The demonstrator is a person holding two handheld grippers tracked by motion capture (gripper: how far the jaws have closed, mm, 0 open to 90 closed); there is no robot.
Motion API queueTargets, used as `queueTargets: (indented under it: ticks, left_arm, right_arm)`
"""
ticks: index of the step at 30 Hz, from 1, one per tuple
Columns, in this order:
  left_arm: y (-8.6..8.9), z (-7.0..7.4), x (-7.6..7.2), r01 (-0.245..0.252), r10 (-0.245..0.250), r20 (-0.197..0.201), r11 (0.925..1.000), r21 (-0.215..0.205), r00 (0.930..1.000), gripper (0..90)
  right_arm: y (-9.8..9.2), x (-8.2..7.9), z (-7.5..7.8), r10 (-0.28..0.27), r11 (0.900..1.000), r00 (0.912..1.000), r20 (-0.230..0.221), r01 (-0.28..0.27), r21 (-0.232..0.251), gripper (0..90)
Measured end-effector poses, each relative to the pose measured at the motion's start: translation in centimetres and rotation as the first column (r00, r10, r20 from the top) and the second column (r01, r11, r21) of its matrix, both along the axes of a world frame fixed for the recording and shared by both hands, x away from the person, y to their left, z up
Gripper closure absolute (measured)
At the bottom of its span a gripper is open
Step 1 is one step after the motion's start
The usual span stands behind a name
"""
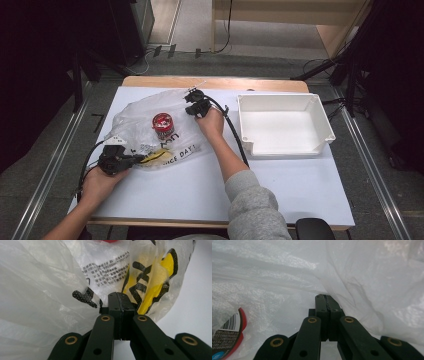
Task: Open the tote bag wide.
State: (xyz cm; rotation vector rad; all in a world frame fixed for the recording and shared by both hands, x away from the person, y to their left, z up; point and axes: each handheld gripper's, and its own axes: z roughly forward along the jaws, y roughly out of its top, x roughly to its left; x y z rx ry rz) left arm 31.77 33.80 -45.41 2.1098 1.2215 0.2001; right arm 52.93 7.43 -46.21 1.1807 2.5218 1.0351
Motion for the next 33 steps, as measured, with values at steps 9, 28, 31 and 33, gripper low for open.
queueTargets:
  ticks: [9, 28, 31, 33]
  left_arm:
    - [0.3, 0.1, -0.9, 0.006, -0.006, -0.016, 1.0000, 0.000, 0.9999, 90.0]
    - [0.8, 1.1, -0.7, 0.002, -0.001, 0.019, 0.9989, -0.047, 0.9998, 90.0]
    - [0.7, 1.9, -0.7, 0.012, -0.010, 0.032, 0.9983, -0.057, 0.9994, 90.0]
    - [0.5, 2.5, -0.7, 0.023, -0.021, 0.029, 0.9976, -0.065, 0.9994, 90.0]
  right_arm:
    - [-0.3, 0.3, 0.1, -0.018, 1.000, 0.9998, 0.003, 0.018, -0.014, 90.0]
    - [-0.2, -0.5, 1.3, -0.004, 0.999, 0.9997, 0.025, 0.005, -0.033, 90.0]
    - [0.0, -1.6, 2.6, 0.036, 0.999, 0.9989, 0.031, -0.036, -0.006, 90.0]
    - [0.1, -1.9, 2.9, 0.045, 0.999, 0.9986, 0.029, -0.045, -0.005, 90.0]
